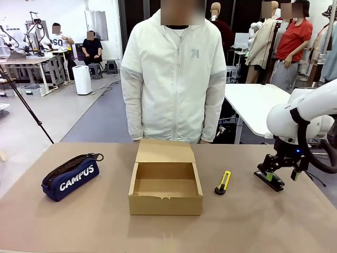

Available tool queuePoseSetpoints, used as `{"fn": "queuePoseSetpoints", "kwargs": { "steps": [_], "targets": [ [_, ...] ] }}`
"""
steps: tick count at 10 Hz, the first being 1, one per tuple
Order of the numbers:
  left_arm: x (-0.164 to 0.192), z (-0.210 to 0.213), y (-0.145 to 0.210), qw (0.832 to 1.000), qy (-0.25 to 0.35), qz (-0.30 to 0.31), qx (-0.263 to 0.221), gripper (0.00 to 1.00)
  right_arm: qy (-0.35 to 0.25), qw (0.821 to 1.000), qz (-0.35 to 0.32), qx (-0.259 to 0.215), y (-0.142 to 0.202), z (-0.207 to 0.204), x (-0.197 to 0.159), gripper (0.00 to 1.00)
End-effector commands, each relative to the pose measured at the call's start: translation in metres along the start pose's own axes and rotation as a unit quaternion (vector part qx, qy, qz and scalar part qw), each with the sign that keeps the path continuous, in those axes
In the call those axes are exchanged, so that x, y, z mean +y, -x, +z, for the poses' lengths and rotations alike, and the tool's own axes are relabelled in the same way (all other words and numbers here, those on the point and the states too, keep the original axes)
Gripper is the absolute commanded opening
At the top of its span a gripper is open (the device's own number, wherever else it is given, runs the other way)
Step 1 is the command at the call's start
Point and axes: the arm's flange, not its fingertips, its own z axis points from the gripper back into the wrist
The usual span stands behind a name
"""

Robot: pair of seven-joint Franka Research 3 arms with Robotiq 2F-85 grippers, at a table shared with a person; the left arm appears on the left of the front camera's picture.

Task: Pack the items into the box.
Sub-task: Pick up the item indicated by the person and place it inside the Mailer Box.

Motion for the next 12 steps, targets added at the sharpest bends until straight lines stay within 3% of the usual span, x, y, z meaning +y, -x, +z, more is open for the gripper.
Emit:
{"fn": "queuePoseSetpoints", "kwargs": {
  "steps": [1, 2, 4, 12],
  "targets": [
    [-0.001, 0.0, -0.001, 1.0, 0.009, 0.0, -0.003, 1.0, -0.012, 0.986, 0.169, -0.003, -0.012, 0.006, -0.006, 1.0],
    [-0.001, 0.0, -0.001, 1.0, 0.009, 0.0, -0.003, 1.0, -0.05, 0.972, 0.228, -0.002, -0.015, 0.008, -0.008, 1.0],
    [-0.001, 0.0, -0.001, 1.0, 0.009, 0.0, -0.003, 1.0, -0.091, 0.954, 0.285, -0.021, -0.018, 0.005, -0.011, 1.0],
    [-0.001, 0.0, -0.001, 1.0, 0.009, 0.0, -0.003, 1.0, -0.02, 0.966, 0.24, -0.093, -0.03, -0.03, 0.001, 1.0]
  ]
}}
